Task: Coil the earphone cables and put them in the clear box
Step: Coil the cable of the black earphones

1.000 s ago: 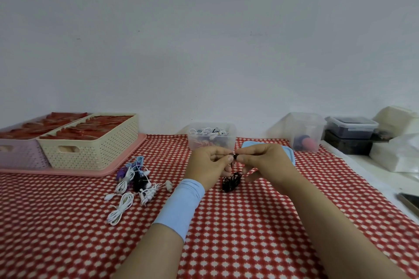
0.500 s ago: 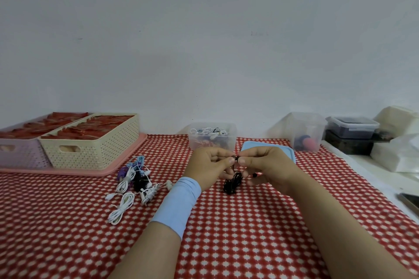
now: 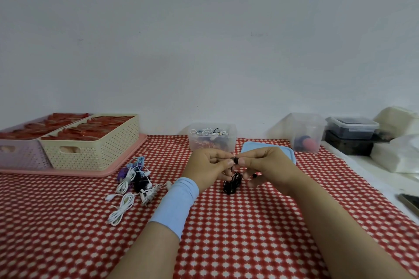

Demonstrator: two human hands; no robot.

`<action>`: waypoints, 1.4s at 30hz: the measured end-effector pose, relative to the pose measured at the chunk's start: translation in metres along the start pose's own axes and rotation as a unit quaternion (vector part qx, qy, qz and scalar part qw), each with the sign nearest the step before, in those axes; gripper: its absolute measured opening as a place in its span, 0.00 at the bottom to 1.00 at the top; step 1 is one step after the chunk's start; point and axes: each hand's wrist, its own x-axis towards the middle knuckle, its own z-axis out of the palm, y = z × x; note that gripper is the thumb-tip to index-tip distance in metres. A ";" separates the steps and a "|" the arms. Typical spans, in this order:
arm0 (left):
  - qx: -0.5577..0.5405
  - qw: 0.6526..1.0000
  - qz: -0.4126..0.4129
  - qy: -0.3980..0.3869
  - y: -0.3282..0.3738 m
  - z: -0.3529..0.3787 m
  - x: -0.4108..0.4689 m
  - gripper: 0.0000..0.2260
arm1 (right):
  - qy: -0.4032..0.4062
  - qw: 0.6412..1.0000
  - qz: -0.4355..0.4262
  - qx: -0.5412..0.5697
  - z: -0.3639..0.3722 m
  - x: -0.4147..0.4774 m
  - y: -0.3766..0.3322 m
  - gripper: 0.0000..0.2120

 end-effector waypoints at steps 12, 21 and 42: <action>-0.008 1.000 -0.019 -0.022 0.003 0.007 -0.002 0.07 | -0.024 0.998 0.063 0.016 -0.006 0.006 0.008 0.04; -0.023 1.000 -0.013 0.016 0.001 0.010 -0.001 0.06 | 0.040 0.999 0.013 0.020 0.002 0.006 0.006 0.04; -0.029 0.998 -0.005 0.062 -0.001 0.011 0.003 0.06 | 0.094 0.986 -0.096 -0.103 0.013 0.009 0.003 0.06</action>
